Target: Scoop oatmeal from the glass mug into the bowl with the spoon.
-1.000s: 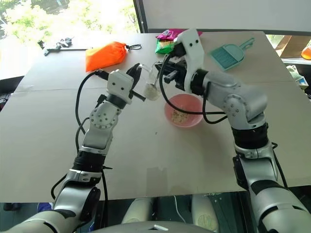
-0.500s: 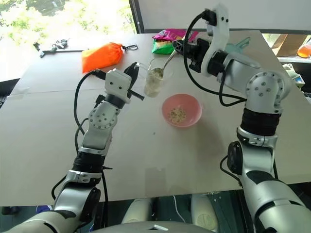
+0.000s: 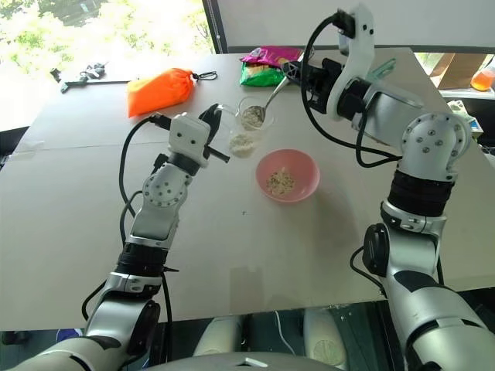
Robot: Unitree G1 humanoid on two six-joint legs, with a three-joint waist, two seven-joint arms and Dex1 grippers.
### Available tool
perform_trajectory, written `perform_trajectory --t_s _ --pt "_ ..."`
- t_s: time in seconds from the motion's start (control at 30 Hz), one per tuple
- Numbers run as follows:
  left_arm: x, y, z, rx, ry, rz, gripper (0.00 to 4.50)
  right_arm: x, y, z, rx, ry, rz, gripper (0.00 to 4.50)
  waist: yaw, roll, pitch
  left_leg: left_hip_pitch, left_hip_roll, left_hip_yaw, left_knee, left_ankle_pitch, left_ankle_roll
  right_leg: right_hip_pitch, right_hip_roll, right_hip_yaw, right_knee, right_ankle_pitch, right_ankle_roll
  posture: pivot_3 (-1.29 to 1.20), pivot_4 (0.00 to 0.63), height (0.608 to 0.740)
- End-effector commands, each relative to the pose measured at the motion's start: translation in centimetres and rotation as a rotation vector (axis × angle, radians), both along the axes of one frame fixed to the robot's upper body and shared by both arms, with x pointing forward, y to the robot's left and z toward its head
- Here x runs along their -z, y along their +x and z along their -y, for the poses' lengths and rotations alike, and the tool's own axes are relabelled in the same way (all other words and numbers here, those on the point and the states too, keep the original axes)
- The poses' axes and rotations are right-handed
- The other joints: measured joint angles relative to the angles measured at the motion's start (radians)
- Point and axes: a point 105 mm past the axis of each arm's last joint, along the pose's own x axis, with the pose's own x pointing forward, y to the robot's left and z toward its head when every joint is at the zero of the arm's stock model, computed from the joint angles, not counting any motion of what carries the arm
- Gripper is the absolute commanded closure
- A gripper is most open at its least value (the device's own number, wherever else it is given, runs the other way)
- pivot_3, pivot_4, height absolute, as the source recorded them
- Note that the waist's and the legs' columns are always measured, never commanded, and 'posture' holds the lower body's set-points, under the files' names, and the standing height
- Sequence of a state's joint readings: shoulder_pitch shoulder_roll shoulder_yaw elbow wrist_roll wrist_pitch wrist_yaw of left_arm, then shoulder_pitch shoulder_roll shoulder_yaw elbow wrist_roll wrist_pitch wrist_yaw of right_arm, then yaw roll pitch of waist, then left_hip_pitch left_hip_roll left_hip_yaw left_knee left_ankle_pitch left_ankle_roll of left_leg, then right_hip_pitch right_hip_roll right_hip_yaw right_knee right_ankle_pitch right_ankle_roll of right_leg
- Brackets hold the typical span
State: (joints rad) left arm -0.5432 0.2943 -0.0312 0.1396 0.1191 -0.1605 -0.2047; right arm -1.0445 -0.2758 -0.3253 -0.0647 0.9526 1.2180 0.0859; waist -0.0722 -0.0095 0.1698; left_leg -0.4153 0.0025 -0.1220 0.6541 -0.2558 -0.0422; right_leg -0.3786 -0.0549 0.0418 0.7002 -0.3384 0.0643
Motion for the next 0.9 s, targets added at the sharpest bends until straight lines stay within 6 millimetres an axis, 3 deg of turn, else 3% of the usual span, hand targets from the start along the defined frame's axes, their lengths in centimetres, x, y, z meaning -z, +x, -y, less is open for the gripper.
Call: perform_trajectory --t_s 0.03,0.5,0.9 --pt "-1.2 -0.6 0.2 0.014 -0.015 0.046 4.41 -1.8 -0.8 0.3 -0.002 0.028 0.076 4.5 0.0 0.0 0.0 0.0 0.0 0.0 0.0 0.0 0.0 0.0 0.0 0.0 0.0 0.0 0.0 0.0 0.15 0.74" --pt "-1.3 -0.4 0.4 0.023 -0.035 0.027 4.41 -0.5 -1.7 -0.1 -0.041 -0.082 0.105 4.5 0.0 0.0 0.0 0.0 0.0 0.0 0.001 0.0 0.0 0.0 0.0 0.0 0.001 0.0 0.0 0.0 0.15 0.74" --pt "-1.4 -0.4 0.4 0.022 -0.033 0.03 4.41 -0.3 -1.4 0.0 -0.071 0.021 0.005 4.5 0.001 0.0 0.0 0.0 0.0 0.0 0.004 0.0 0.0 0.0 0.0 0.0 0.005 0.0 0.0 0.0 0.15 0.74"
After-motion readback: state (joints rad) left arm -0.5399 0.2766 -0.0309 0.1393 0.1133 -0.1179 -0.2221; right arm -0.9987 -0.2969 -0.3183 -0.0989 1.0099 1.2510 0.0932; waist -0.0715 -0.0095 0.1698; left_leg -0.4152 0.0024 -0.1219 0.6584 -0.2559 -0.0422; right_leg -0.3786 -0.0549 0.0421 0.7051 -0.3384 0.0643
